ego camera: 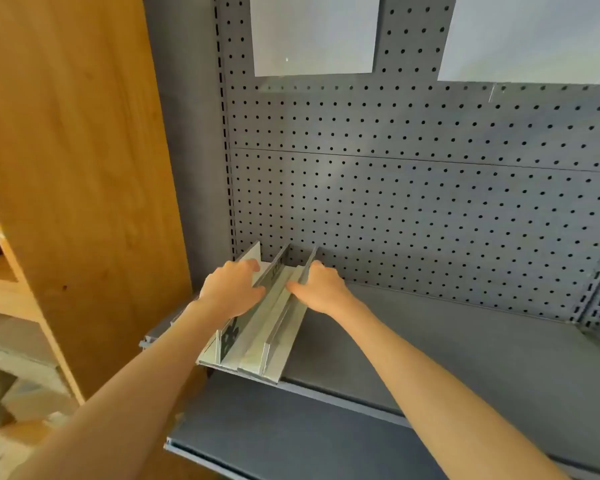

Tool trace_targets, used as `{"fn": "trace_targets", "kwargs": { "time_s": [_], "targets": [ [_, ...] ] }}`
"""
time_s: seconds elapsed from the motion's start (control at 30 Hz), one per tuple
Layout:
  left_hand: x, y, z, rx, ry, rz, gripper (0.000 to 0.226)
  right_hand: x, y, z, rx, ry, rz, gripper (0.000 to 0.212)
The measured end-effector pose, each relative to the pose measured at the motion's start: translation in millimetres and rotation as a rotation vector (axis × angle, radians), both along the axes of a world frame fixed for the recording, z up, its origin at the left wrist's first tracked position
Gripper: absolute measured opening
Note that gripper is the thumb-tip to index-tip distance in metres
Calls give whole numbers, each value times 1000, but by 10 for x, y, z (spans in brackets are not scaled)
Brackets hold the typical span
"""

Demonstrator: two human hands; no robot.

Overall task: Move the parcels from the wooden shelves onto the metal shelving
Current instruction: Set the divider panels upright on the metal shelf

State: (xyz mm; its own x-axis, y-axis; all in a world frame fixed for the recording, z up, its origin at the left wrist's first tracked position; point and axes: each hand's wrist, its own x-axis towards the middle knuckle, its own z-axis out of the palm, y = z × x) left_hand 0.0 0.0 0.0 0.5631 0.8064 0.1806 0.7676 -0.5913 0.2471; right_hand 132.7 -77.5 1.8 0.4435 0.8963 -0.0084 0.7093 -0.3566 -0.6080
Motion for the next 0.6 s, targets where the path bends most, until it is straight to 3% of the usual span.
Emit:
{"fn": "trace_targets", "kwargs": {
  "time_s": [0.17,0.33,0.47,0.6],
  "targets": [
    [67,255,-89,-93,53,-14,49,-190,218,-43,-36,135,-131,54],
    [105,393,-141,-153,57,-61,54,-330,327,-99,-71,88,-241,67],
    [153,399,-150,-86,57,-102,45,-354,365,-130,-79,76,-314,55],
    [158,353,-147,3,63,-103,40,-399,320,-104,-62,-43,-314,28]
  ]
}}
